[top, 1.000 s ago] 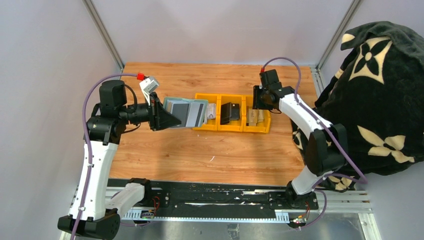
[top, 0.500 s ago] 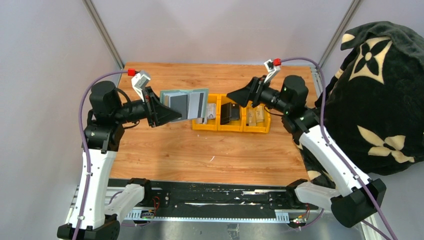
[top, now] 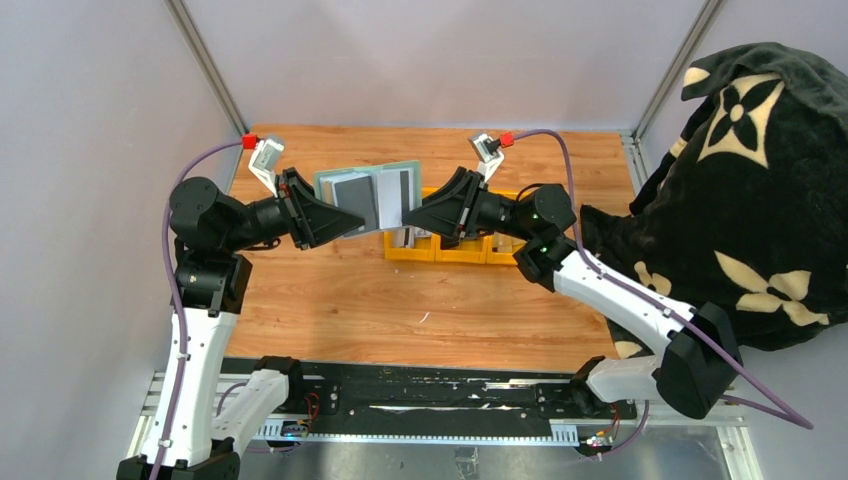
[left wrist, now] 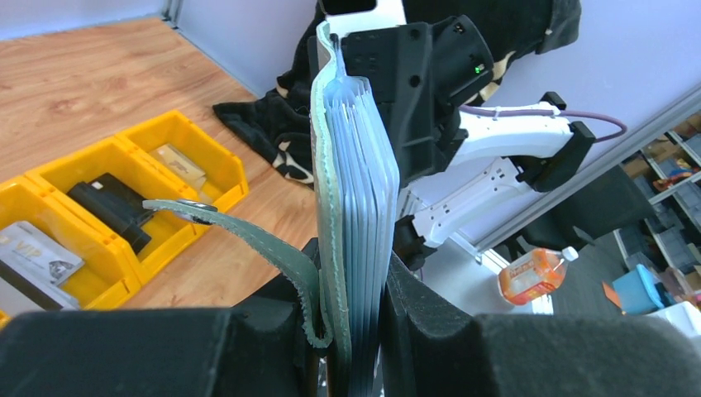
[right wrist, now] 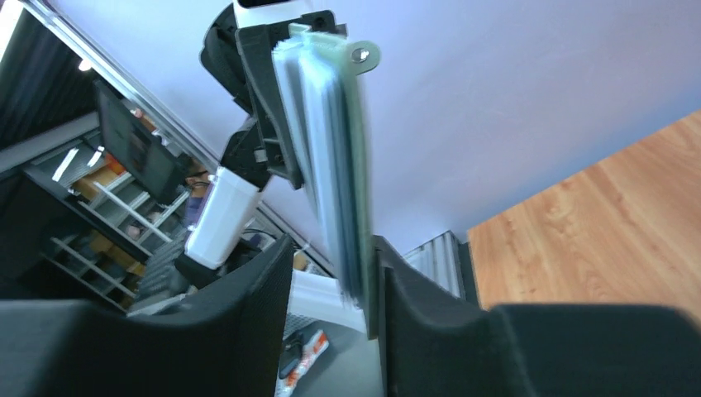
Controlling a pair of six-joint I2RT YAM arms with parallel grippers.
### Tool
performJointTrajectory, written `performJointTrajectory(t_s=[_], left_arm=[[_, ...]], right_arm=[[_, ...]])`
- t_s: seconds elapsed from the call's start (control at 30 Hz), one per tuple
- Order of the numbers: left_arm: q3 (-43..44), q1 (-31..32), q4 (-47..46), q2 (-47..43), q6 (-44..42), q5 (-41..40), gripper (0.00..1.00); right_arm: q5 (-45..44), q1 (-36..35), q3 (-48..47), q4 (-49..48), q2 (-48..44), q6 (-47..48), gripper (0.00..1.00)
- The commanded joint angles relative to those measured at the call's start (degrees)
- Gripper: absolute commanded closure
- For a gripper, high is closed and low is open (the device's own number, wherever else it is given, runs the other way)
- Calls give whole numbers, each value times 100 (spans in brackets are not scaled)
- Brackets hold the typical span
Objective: Take the credit cards out of the card holder
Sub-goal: Remove the credit card from the card holder.
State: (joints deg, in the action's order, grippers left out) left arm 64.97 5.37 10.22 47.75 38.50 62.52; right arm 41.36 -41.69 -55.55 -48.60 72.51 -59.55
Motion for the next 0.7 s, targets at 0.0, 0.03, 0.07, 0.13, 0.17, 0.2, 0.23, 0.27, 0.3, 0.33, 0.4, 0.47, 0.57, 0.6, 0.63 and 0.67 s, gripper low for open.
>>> performJointTrajectory(t_s=[0.0,0.03,0.07,0.13,0.17,0.2,0.23,0.27,0.3,0.33,0.4,0.47,0.57,0.6,0.63,0.67], left_arm=[[-129,-9,-430,-183,255,68,91],[-155,-9,-415,-198,250,86,91],[-184,-9,-392,-210,239,111,90],[-248,-9,-269,-226,168,172,81],[-239,-9,-94,-230,-1,185,70],[-195,-9,248,-228,-290,185,41],[-72,-8,726,-213,-753,166,19],[57,-9,1232,-191,-1253,115,4],[136,-9,1684,-169,-1779,72,1],[246,-9,2052,-149,-2238,30,0],[550,-8,2788,-70,-3139,61,0],[749,-9,3330,-20,-3900,106,0],[836,-9,3679,36,-4689,91,0],[844,-9,3722,55,-4754,115,0],[821,-9,3743,73,-4844,184,0],[780,-9,3746,96,-4914,266,0]], right_arm=[[-102,-88,-141,-821,114,-365,68],[-100,-91,-159,-795,110,-333,77],[-102,-87,-179,-649,74,-266,86],[-56,-92,-237,-301,-26,39,99],[-16,-89,-271,-73,-98,139,100],[26,-87,-307,194,-172,416,100],[74,-88,-371,556,-256,677,100],[133,-89,-522,1102,-326,974,100],[199,-90,-618,1720,-381,1371,100],[272,-112,-809,2492,-416,1817,100],[350,-177,-1229,3951,-416,2682,100],[537,-261,-1527,5087,-341,3360,100],[672,-477,-1909,6445,-150,4167,100],[665,-570,-2017,6788,-88,4350,100],[655,-687,-2090,7022,-59,4505,100],[638,-816,-2151,7231,9,4632,100]])
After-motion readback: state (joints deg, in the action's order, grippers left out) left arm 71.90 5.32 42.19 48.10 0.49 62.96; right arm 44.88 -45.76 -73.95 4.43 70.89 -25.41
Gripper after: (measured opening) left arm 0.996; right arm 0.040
